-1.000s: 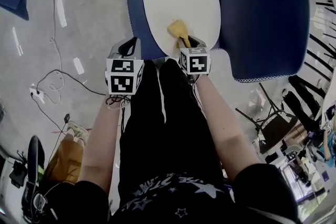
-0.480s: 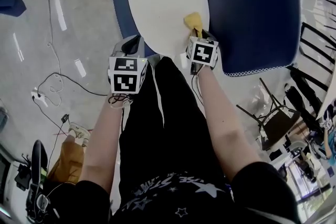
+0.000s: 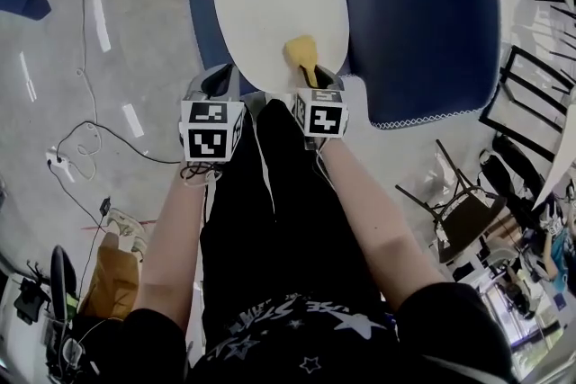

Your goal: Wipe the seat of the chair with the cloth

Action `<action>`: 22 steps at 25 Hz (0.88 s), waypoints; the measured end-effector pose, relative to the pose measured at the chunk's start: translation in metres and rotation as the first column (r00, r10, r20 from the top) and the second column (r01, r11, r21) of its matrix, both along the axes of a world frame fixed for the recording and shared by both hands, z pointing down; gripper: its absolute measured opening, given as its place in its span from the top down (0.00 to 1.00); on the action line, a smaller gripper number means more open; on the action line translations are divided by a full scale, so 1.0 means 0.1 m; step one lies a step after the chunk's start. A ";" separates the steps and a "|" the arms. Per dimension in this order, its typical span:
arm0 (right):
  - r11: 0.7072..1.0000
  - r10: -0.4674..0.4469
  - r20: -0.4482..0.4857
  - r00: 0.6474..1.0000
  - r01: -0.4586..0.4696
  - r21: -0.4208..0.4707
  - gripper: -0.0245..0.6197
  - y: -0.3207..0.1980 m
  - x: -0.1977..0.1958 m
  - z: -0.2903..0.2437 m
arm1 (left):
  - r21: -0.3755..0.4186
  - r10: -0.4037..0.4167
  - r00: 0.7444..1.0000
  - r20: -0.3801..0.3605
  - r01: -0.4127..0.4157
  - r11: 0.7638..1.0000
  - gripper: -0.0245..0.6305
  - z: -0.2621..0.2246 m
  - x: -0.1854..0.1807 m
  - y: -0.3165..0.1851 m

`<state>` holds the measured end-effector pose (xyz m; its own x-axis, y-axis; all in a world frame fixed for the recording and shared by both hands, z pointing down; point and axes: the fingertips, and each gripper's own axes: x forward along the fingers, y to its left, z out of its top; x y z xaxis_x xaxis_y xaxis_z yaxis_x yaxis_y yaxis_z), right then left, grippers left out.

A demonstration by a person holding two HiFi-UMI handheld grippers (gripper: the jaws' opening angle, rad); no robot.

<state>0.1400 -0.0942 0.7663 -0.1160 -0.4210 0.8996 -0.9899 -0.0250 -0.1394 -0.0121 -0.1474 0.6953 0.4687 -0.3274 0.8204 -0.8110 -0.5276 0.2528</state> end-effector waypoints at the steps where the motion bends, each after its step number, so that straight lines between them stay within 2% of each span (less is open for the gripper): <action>1: 0.999 -0.054 0.033 0.998 0.054 0.004 0.80 0.03 -0.17 -0.02 | -0.002 -0.008 1.000 0.004 0.008 1.000 0.93 0.00 -0.02 0.02; 4: 0.982 -0.188 0.122 0.975 0.187 0.017 0.80 0.14 -0.63 -0.03 | -0.004 -0.042 0.999 0.014 0.042 0.999 0.93 0.00 -0.07 0.06; 6: 0.969 -0.246 0.157 0.956 0.248 0.011 0.80 0.21 -0.83 0.02 | 0.000 -0.056 0.998 0.022 0.056 0.998 0.93 0.02 -0.11 0.10; 8: 0.959 -0.280 0.168 0.945 0.284 -0.003 0.80 0.23 -0.91 0.08 | 0.001 -0.061 0.998 0.032 0.061 0.998 0.93 0.04 -0.14 0.12; 11: 0.951 -0.302 0.145 0.942 0.309 -0.028 0.80 0.27 -0.82 0.13 | 0.004 -0.063 0.996 0.059 0.063 0.998 0.93 0.07 -0.18 0.18; 15: 0.955 -0.283 0.070 0.957 0.287 -0.073 0.80 0.36 -0.42 0.17 | -0.009 -0.037 0.994 0.104 0.038 0.999 0.93 0.13 -0.17 0.34; 22: 0.987 -0.120 0.004 0.993 0.120 -0.109 0.80 0.50 0.33 0.19 | -0.012 -0.067 0.992 0.111 0.069 0.998 0.93 0.06 -0.03 0.57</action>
<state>0.1730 -0.0438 0.7853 -0.1575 -0.3034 0.9398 -0.9870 0.0792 -0.1398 -0.0152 -0.0901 0.7009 0.3524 -0.3416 0.8713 -0.8681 -0.4671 0.1680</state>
